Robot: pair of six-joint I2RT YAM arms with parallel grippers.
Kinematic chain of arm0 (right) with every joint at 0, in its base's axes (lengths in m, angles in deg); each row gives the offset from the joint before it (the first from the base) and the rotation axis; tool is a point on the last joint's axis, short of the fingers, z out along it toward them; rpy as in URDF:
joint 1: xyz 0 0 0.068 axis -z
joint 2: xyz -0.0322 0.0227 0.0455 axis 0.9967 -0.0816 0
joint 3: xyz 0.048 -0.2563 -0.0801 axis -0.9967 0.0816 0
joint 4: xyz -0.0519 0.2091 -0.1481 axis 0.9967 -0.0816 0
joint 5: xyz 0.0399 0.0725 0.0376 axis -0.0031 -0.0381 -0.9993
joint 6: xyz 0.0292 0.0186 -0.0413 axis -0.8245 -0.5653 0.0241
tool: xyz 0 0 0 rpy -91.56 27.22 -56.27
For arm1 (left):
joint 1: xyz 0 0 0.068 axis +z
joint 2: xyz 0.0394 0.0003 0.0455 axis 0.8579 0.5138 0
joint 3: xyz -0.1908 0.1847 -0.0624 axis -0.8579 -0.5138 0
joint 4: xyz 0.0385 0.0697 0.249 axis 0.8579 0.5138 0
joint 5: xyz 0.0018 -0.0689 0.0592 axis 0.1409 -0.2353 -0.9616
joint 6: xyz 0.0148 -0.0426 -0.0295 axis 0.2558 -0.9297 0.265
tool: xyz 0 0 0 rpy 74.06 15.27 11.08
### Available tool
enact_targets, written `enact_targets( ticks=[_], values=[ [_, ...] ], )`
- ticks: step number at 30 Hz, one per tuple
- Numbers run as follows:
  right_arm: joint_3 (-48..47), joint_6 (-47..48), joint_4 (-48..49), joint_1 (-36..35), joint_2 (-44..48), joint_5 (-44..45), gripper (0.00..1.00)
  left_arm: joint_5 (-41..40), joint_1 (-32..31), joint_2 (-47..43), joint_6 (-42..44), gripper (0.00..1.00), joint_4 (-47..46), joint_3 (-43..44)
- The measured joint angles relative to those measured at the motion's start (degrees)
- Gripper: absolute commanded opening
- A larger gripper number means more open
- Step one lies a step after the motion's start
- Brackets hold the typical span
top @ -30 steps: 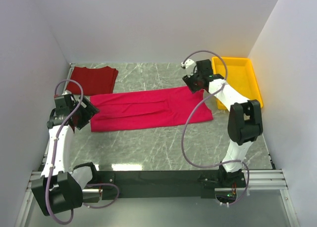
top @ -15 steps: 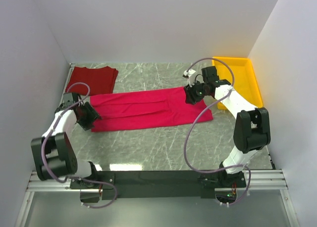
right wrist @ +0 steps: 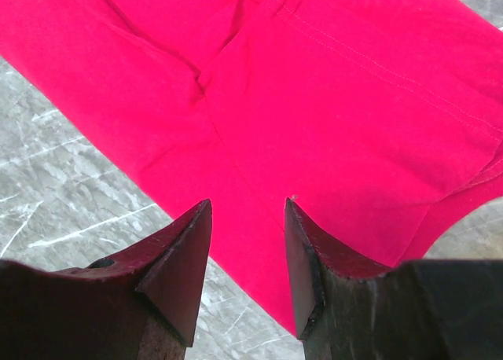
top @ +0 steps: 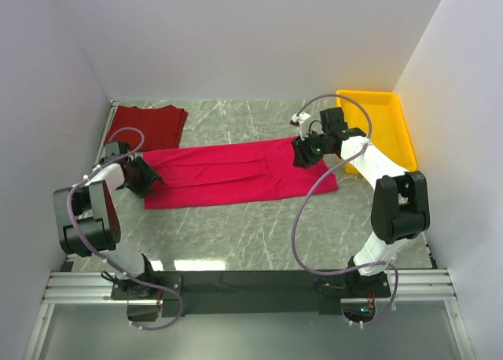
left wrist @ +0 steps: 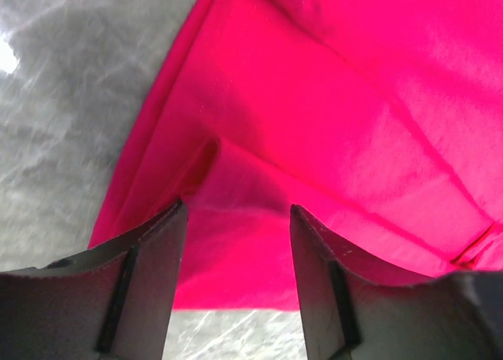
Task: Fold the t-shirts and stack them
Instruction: Fold the tshirt
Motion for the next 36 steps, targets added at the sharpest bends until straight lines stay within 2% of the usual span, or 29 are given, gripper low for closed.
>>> enact_targets(
  ticks=[6, 10, 18, 23, 28, 30, 31, 33, 36],
  values=[
    [0.0, -0.2, 0.0, 0.4, 0.0, -0.8, 0.49, 0.1, 0.0, 1.6, -2.2, 0.52, -2.8, 0.1],
    [0.0, -0.2, -0.1, 0.8, 0.0, -1.0, 0.48, 0.1, 0.0, 2.2, -3.8, 0.42, -4.5, 0.2],
    [0.0, -0.2, -0.5, 1.2, 0.0, -1.0, 0.48, 0.1, 0.0, 3.4, -5.0, 0.42, -5.3, 3.6],
    [0.0, -0.2, -0.7, 1.5, 0.0, -1.1, 0.48, 0.0, 0.5, 3.4, -4.7, 0.34, -5.3, 4.2],
    [-0.4, -0.2, -1.3, 1.7, 0.0, -1.3, 0.47, 0.0, 1.8, 4.2, -4.8, 0.38, -5.4, 4.5],
    [-0.6, -0.1, -1.5, 1.7, 0.0, -1.6, 0.48, 0.0, 2.3, 4.5, -4.6, 0.45, -5.3, 5.0],
    [-0.7, 0.0, -1.6, 1.7, 0.0, -1.9, 0.48, 0.0, 2.6, 4.4, -4.5, 0.53, -5.3, 5.2],
    [-0.7, 0.4, -1.9, 1.7, 0.0, -2.5, 0.48, 0.0, 3.0, 3.6, -3.6, 0.61, -5.2, 5.6],
    [-0.7, 1.3, -2.2, 1.7, 0.0, -3.5, 0.48, -0.4, 4.0, -0.1, -2.1, 0.63, -3.8, 5.6]
  ],
)
